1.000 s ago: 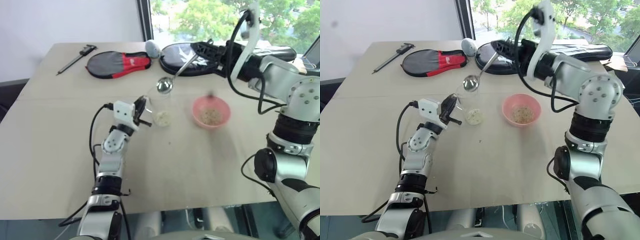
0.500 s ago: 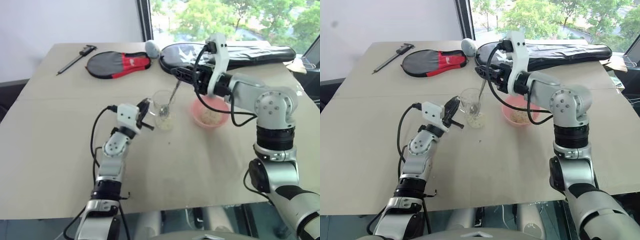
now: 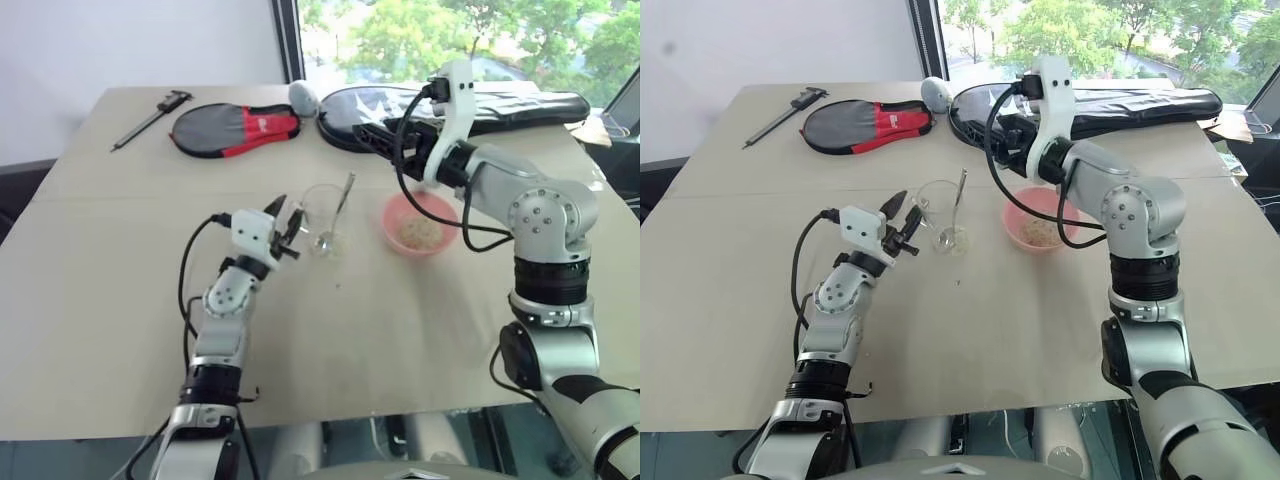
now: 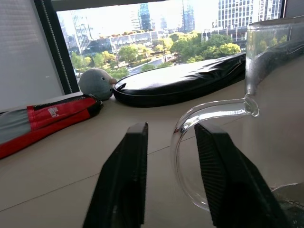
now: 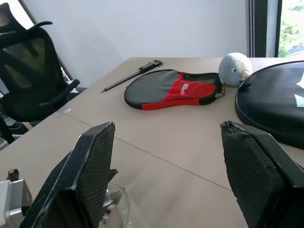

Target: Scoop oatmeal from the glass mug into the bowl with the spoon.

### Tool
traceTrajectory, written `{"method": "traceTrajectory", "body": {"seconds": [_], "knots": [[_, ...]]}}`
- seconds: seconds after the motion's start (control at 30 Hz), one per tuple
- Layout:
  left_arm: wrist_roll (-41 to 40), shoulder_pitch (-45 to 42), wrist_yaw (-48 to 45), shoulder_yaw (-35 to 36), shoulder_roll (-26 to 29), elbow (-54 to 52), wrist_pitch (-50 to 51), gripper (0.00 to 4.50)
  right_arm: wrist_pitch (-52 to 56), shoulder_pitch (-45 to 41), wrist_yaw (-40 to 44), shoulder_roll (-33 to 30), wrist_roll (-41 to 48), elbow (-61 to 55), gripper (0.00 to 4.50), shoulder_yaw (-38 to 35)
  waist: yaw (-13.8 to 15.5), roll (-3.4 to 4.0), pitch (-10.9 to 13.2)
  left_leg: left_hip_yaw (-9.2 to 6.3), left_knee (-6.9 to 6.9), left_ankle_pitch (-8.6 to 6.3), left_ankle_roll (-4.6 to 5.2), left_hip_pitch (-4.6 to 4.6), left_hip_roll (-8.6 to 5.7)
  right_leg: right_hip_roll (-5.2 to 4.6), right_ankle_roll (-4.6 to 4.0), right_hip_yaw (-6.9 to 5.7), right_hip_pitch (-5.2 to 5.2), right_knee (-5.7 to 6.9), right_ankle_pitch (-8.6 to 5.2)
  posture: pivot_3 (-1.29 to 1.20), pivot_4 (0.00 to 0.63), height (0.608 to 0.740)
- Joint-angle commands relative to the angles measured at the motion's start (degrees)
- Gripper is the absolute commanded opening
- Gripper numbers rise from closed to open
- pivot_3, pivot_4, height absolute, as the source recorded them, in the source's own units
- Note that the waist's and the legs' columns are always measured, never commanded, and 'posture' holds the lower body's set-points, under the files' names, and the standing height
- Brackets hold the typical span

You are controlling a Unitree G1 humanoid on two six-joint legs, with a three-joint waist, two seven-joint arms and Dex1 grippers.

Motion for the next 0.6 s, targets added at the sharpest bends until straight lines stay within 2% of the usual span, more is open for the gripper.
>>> {"method": "traceTrajectory", "body": {"seconds": [0.03,0.3,0.5,0.53,0.6], "knots": [[-1.0,2.96,-0.02,0.55,0.66,-5.66,0.69,2.94,-2.44,0.53,1.79,-0.56,-0.07,-2.87,3.58,-1.22,-0.02,0.0,0.0,0.0,0.0,0.0,0.0,0.0,0.0,0.0,0.0,0.0,0.0,0.0,0.0,0.0,0.15,0.74],[-2.89,13.43,-0.81,2.57,4.49,-18.13,6.59,2.94,-6.18,8.97,6.82,-5.96,-0.99,-8.75,3.58,-2.05,0.03,0.0,-0.01,-0.02,-0.02,-0.01,0.01,-0.03,0.02,-0.03,0.0,-0.01,0.02,-0.1,0.0,0.0,0.15,0.74],[-6.44,23.63,-1.98,3.84,6.48,-30.8,12.65,2.94,-13.76,23.17,15.54,-12.75,-0.39,-16.0,3.58,-6.13,0.2,0.0,-0.01,-0.08,-0.02,-0.02,0.02,0.02,0.01,-0.05,0.0,-0.05,0.15,-0.19,-0.01,0.0,0.15,0.74],[-7.2,25.81,-2.38,4.09,6.98,-33.47,13.71,3.36,-14.07,27.49,18.03,-14.35,0.74,-18.14,3.58,-7.0,0.16,0.01,0.0,-0.11,-0.02,-0.02,0.03,0.03,0.01,-0.05,0.0,-0.07,0.19,-0.25,-0.01,0.0,0.15,0.74],[-8.86,29.63,-2.3,5.07,7.29,-37.87,15.64,3.78,-12.32,36.1,23.76,-17.7,4.64,-21.95,3.58,-8.6,0.22,-0.03,-0.02,-0.09,-0.02,-0.02,0.03,0.05,0.01,-0.04,0.01,-0.05,0.2,-0.26,-0.01,0.0,0.15,0.74]]}}
